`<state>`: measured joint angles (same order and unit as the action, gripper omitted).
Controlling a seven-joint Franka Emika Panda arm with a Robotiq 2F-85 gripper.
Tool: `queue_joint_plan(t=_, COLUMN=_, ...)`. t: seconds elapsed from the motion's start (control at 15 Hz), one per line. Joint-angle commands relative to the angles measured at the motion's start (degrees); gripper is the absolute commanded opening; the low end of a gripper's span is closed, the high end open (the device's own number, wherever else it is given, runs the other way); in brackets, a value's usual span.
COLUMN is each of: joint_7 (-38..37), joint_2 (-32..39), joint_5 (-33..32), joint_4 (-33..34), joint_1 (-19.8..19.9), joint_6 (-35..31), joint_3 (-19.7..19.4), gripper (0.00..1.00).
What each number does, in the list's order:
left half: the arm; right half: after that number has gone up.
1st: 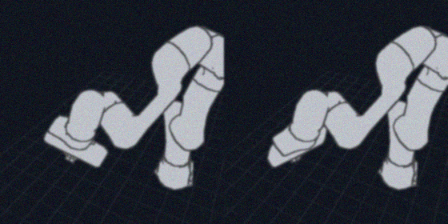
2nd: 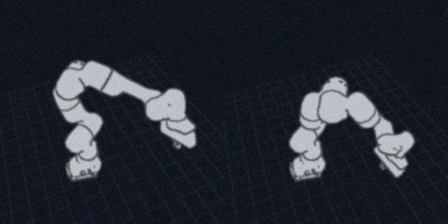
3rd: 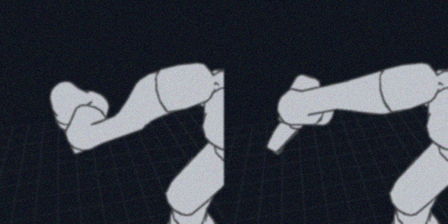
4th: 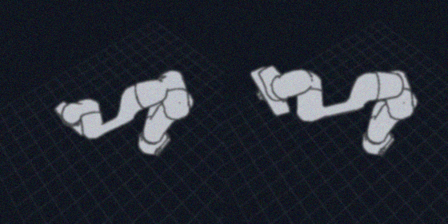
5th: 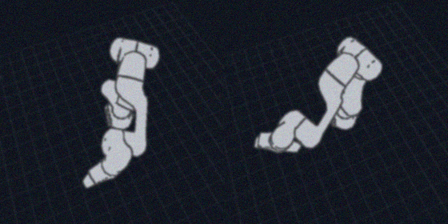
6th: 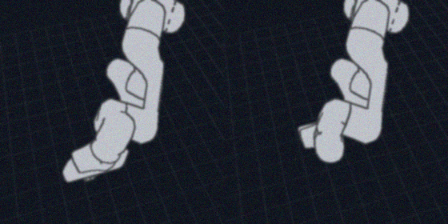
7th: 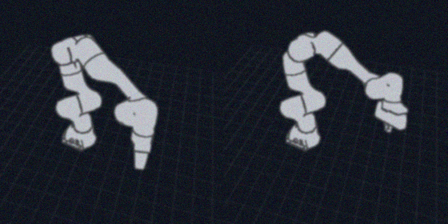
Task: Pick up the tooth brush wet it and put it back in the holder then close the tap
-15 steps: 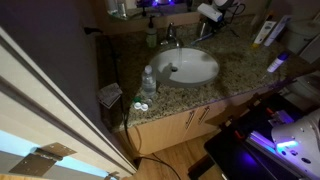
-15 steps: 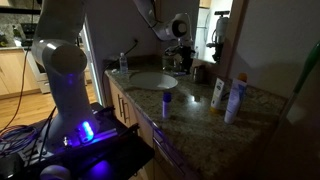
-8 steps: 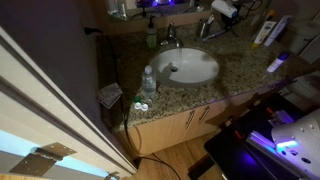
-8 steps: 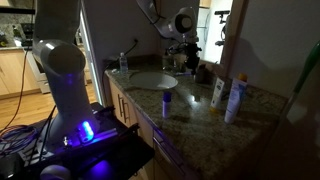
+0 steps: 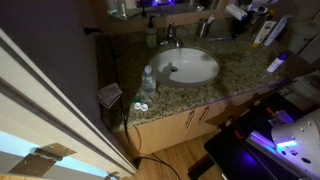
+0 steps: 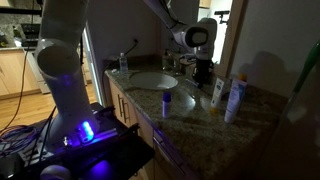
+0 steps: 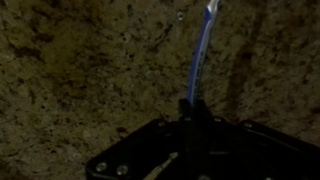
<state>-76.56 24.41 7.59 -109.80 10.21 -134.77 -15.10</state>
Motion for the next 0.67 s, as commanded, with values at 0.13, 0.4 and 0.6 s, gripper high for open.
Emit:
queue_joint_plan(t=0.13, joint_7=11.08, joint_2=5.48, joint_5=8.9, joint_4=4.61, joint_1=5.65, joint_6=1.01, joint_3=2.13, gripper=0.02)
queue_joint_plan(t=0.4, joint_7=14.79, joint_2=7.47, joint_5=9.25, joint_4=5.26, joint_1=5.23, joint_6=0.86, joint_3=2.56, gripper=0.02)
queue_joint_plan(t=0.6, joint_7=13.74, joint_2=8.46, joint_5=6.92, joint_4=5.58, joint_1=3.46, joint_6=0.31, joint_3=1.57, gripper=0.34)
